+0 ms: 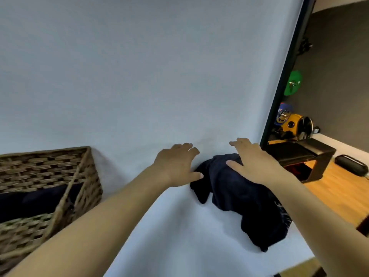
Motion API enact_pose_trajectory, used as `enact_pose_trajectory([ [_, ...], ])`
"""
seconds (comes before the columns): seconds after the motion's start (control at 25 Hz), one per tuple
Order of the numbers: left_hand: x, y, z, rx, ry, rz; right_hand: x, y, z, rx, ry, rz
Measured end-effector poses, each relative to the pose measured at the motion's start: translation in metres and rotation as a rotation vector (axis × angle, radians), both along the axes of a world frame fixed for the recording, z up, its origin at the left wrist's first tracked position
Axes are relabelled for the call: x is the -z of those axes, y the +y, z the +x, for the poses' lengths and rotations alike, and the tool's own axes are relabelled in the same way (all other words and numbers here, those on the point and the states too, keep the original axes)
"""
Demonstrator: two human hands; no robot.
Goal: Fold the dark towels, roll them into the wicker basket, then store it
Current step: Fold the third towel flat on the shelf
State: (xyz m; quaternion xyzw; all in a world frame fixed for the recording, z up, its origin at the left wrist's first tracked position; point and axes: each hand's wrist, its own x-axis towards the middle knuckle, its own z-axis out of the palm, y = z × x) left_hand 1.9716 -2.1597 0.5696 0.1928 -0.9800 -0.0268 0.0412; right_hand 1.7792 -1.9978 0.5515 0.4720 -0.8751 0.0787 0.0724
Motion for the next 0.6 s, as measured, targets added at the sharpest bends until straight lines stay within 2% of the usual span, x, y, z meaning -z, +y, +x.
enact_pose_trajectory([
  [0.16, 0.063, 0.042, -0.056, -0.046, 0.115, 0.492, 0.050, 0.039, -0.038, 0.133, -0.201, 0.011],
  [0.28, 0.094, 0.062, -0.084, -0.091, 0.279, 0.686, 0.067, 0.049, -0.050, 0.101, -0.333, -0.130],
  [0.36, 0.105, 0.070, -0.098, -0.139, 0.394, 0.807, 0.075, 0.051, -0.050, 0.095, -0.354, -0.228],
  [0.6, 0.114, 0.075, -0.125, -0.319, 0.600, 0.795, 0.082, 0.062, -0.053, 0.134, -0.330, -0.467],
])
